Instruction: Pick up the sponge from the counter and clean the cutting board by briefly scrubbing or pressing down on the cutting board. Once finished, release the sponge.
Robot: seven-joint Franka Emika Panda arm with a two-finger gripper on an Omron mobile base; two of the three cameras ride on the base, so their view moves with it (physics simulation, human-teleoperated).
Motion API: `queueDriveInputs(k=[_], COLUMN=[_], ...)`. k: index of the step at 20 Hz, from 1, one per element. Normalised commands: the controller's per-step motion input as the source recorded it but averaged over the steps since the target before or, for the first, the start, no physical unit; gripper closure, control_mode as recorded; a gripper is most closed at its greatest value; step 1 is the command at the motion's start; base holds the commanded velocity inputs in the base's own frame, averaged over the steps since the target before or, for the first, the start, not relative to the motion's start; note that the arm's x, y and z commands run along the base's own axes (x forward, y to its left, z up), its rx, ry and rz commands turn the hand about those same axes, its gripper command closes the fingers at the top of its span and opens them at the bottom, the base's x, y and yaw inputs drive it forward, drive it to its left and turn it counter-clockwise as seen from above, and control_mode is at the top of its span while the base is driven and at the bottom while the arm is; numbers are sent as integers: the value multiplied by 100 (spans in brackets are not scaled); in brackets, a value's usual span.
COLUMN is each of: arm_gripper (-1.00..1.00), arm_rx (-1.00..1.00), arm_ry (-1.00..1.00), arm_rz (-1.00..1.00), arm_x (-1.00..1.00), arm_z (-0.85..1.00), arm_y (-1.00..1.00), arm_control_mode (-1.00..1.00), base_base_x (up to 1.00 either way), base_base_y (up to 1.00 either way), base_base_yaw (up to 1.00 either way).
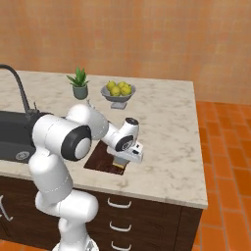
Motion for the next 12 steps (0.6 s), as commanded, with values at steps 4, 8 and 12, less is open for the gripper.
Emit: queueDriveInputs(k=[4, 8, 12], arm_gripper=[100, 100, 100], arm_rx=[-11, -11, -3], arm_ry=[-1, -5, -10], arm_rz=[9, 10, 8], arm_x=[-2, -4, -12], arm_z=[-34, -10, 0], arm_y=[-66, -85, -92], arm_control_mode=[-100, -100, -100], base_base_x=[0, 0, 0], base_base_y=[0, 0, 0], base_base_yaw=[0, 0, 0])
